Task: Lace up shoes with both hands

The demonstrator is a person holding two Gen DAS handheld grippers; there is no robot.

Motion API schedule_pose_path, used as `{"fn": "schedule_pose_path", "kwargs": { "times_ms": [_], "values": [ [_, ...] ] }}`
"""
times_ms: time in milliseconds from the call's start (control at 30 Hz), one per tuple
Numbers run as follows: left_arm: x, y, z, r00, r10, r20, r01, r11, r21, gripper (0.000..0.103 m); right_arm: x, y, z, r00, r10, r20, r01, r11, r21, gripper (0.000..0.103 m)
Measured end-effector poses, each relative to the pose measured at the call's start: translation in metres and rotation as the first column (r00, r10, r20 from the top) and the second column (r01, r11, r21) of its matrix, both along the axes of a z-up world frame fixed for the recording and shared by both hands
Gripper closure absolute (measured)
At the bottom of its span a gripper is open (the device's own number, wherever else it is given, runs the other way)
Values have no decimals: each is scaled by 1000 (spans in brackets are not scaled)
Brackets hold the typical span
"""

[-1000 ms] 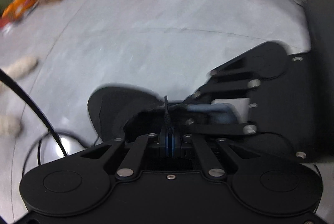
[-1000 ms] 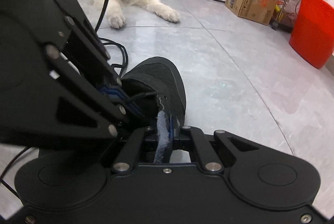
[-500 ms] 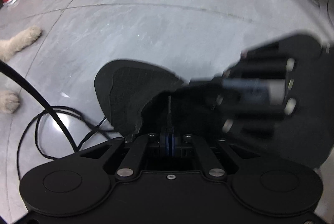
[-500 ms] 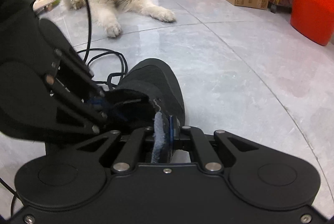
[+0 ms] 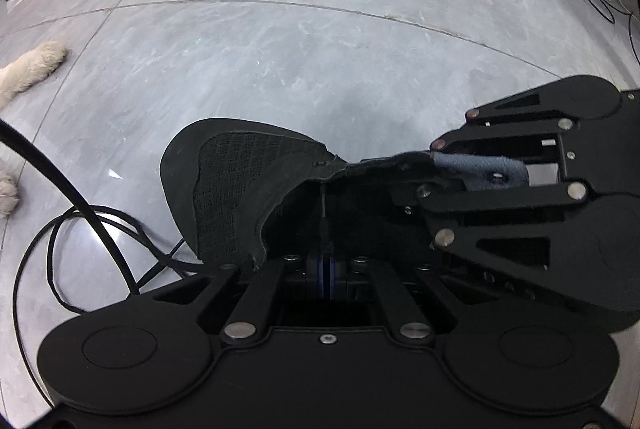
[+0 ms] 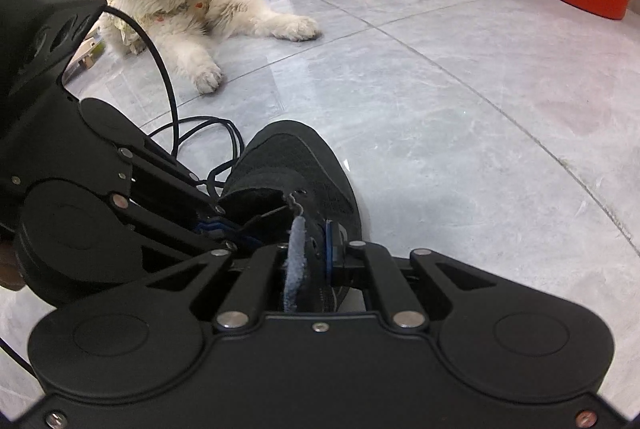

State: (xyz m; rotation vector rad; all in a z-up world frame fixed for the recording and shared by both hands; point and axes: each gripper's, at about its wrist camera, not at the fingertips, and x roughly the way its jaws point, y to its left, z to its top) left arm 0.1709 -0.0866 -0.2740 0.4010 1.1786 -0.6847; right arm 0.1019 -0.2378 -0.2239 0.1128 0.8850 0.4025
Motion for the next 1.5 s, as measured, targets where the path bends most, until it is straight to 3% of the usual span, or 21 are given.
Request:
{"fn": "schedule_pose_path", "kwargs": {
  "times_ms": [300,533,700,1000,1300,1500],
  "values": [
    [-8,4,-4,996,-33,88,38,998,-58,100,1,-4,2,999,35,-5,-35,999,8,98],
    [-12,-1,-6,989,-61,133,67,997,-41,100,4,-7,4,998,65,-17,-65,998,7,98],
    [-14,-8,-8,975,-94,199,92,996,21,100,5,-6,5,995,94,-23,-94,996,-1,98],
    [-42,-17,-21,887,-267,376,220,962,163,100,4,-7,3,995,97,-24,-96,995,17,98],
    [-69,-23,-34,757,-422,499,305,903,301,100,8,-11,2,995,99,-34,-97,994,46,98],
    [-73,-27,-40,725,-470,503,322,877,355,100,10,-13,0,995,95,-41,-92,994,63,97]
  ]
}}
